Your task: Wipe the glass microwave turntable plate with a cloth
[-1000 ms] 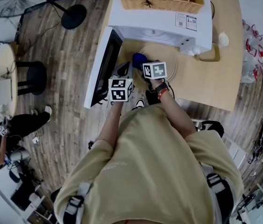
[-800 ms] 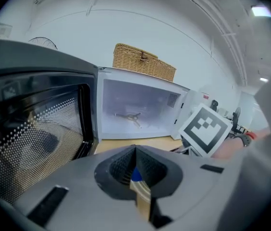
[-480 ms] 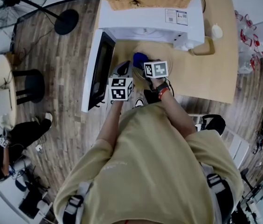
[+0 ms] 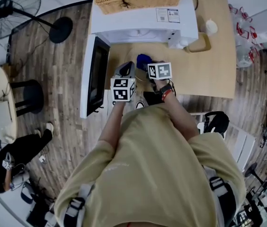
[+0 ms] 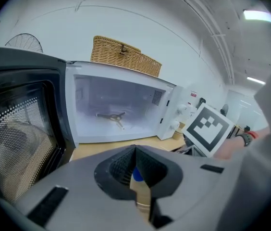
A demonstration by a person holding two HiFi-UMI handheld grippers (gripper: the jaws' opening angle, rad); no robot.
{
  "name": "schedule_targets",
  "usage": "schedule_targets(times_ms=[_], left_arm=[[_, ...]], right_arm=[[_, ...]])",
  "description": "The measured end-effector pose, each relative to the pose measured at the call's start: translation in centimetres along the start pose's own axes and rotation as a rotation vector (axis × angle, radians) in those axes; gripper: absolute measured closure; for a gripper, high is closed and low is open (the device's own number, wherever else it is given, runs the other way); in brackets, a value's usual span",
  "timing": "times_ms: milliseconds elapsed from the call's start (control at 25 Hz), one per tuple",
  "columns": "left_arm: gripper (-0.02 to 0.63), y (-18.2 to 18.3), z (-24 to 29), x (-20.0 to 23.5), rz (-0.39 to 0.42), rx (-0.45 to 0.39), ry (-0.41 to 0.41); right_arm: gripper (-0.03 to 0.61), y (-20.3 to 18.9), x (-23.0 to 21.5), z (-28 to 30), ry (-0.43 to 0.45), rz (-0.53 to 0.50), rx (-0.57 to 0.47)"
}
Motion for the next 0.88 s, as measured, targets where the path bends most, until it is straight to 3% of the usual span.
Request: schedule_targets(times_ms=[880], left_arm=[[0.604,-1.0,3.1,-4.5,0.066,0.066,-0.133]], right_arm=[[0.439,-3.2,-5.4,-5.2,-0.178,0.132,-0.054]])
Point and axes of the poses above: the fingertips, and each gripper's own axes: z forward along the fingers, x to its left, y out of its top, the point moved 7 cm from there along -z, backward along the fingers, and after that the axes turned 14 degrees about -z, right-handed, at the moved point
